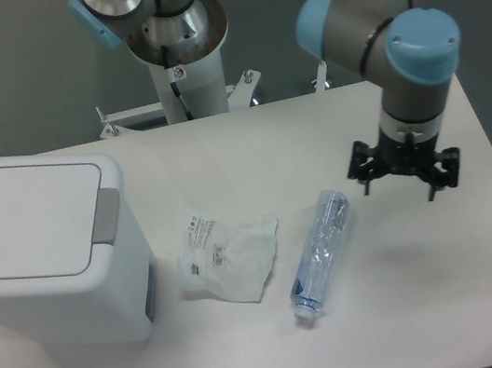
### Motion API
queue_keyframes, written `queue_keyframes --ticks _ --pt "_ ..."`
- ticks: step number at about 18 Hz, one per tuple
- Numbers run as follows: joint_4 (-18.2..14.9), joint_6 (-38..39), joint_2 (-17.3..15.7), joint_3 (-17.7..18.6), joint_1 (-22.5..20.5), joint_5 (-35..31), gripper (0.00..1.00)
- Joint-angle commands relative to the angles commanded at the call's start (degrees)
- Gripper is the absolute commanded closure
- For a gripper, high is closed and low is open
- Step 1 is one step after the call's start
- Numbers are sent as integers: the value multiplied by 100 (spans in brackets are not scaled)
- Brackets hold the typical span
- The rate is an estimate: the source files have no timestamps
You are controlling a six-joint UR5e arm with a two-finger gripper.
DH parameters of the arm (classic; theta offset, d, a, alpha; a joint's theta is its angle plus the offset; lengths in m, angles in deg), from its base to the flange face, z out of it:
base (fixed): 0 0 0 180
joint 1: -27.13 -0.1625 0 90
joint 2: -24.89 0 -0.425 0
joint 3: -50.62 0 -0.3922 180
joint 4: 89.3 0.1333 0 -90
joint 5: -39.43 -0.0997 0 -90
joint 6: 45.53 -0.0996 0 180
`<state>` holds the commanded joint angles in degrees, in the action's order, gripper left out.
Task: Open the trash can
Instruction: 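Move the open gripper from its start pose toward the trash can, then lower the gripper over the bag, then raise it toward the trash can lid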
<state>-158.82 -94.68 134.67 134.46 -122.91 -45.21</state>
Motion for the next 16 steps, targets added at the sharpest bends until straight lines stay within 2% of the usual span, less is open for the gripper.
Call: queue_keyframes --ticks 5,9,16 --pt "-141 879 -202 -167 492 308 0" --pt "-132 1591 -369 -229 949 693 0" --pt "-36 2796 -606 -185 1214 1705 0"
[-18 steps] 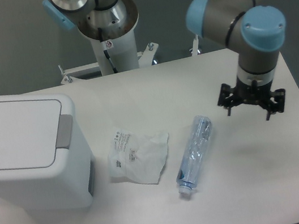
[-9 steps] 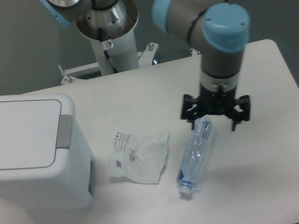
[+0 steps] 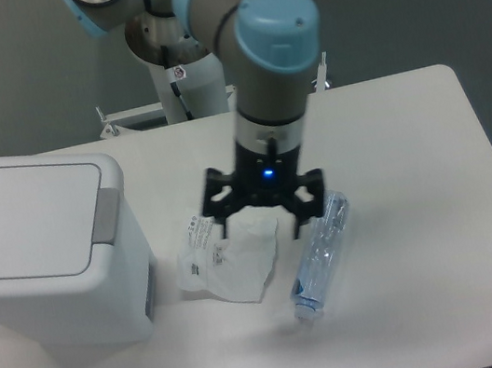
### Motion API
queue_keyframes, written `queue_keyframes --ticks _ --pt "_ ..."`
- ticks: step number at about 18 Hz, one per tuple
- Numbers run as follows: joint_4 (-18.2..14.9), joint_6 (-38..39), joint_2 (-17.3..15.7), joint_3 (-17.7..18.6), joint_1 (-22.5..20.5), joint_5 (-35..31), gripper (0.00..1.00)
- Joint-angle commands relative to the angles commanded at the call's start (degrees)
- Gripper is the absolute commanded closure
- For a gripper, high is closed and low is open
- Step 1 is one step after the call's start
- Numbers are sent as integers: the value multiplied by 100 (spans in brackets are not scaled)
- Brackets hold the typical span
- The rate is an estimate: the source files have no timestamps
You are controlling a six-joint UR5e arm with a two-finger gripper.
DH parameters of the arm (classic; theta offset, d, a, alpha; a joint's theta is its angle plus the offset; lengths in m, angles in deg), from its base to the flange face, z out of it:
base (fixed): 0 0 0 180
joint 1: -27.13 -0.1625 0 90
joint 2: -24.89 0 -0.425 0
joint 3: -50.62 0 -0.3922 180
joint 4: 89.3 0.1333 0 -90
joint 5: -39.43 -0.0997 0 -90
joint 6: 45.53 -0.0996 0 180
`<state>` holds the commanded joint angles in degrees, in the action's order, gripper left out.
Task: Open the trash can
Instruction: 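Lower the gripper over the bag, then raise it toward the trash can lid, then push the gripper against the lid edge to swing the lid open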
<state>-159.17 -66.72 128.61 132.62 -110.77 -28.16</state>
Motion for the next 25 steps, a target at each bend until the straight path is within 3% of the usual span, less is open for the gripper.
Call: queue_keyframes --ticks 9,13,17,25 --pt "150 27 -861 703 202 167 0" --pt "193 158 -836 774 290 168 0" --pt "483 308 -669 765 404 159 0" --pt "519 334 -616 791 492 141 0"
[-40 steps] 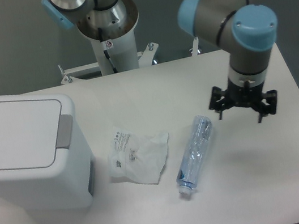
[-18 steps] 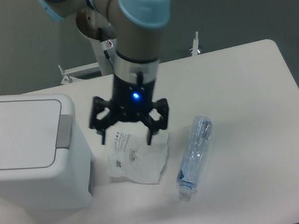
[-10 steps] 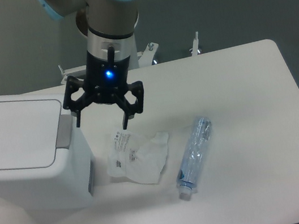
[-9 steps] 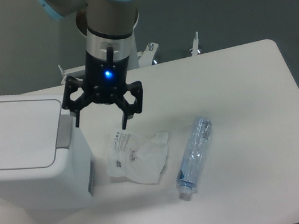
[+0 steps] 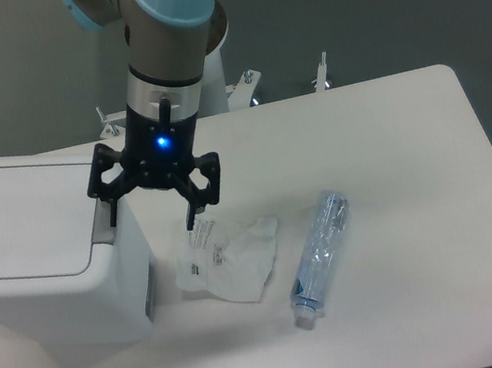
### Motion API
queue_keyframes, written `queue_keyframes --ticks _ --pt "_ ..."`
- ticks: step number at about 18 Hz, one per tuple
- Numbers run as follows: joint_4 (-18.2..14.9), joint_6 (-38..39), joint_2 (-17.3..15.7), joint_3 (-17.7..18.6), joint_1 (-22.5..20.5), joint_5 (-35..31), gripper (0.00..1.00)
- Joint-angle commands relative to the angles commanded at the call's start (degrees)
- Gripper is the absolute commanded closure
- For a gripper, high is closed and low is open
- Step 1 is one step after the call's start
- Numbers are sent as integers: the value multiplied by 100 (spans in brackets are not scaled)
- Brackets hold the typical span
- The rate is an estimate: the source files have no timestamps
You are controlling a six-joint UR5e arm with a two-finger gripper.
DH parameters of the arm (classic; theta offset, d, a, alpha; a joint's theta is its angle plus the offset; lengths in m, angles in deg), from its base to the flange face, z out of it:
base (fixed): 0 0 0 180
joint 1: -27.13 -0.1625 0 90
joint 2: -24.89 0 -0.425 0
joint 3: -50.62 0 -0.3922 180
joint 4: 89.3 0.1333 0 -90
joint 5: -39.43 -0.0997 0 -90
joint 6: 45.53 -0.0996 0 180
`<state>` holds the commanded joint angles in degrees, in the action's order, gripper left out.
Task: Open the trash can
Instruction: 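Push the gripper against the lid edge to swing the lid open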
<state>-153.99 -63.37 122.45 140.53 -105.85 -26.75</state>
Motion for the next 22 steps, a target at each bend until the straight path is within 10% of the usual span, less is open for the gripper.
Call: queue_keyframes --ticks 14,22 --pt "0 53 53 -333 -44 18 0" --pt "35 -658 289 -395 -1150 -35 0"
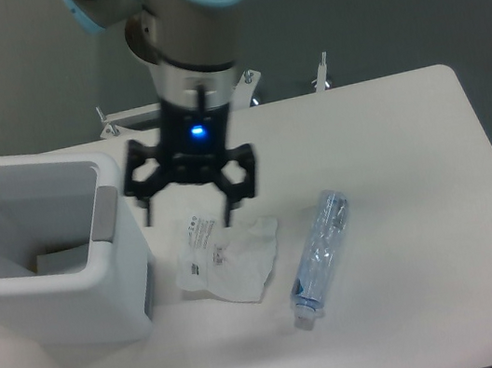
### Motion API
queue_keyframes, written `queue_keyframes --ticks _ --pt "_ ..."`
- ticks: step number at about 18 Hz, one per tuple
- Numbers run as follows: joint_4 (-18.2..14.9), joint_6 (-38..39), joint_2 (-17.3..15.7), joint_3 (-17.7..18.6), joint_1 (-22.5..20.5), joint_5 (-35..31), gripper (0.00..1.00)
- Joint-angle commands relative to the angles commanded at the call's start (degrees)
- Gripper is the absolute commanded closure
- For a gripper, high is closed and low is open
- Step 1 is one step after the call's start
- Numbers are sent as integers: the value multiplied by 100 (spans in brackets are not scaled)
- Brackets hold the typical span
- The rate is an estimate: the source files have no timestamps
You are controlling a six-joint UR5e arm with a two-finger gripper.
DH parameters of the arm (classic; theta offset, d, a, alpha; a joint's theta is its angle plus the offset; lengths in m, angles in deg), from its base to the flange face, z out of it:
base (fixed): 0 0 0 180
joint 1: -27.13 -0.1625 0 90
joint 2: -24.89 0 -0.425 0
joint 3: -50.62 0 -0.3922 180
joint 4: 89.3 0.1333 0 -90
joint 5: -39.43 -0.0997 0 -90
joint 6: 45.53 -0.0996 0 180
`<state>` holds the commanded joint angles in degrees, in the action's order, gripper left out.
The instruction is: Open the trash can
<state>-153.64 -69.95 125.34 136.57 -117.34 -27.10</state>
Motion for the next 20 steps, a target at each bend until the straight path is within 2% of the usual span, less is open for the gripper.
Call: queue_keyframes --ticks 4,6,9,13,18,20 --pt "0 -799 202 53 -545 -596 0" --pt "18 -1264 360 18 -704 -694 0" --pt "9 -2406 528 53 -1020 -729 0" --pt "18 -3839 967 9 -1433 -1492 0" --pt "18 -5185 1099 26 -1891 -1521 0" --pt "18 -5319 1213 0 -1935 -1529 0"
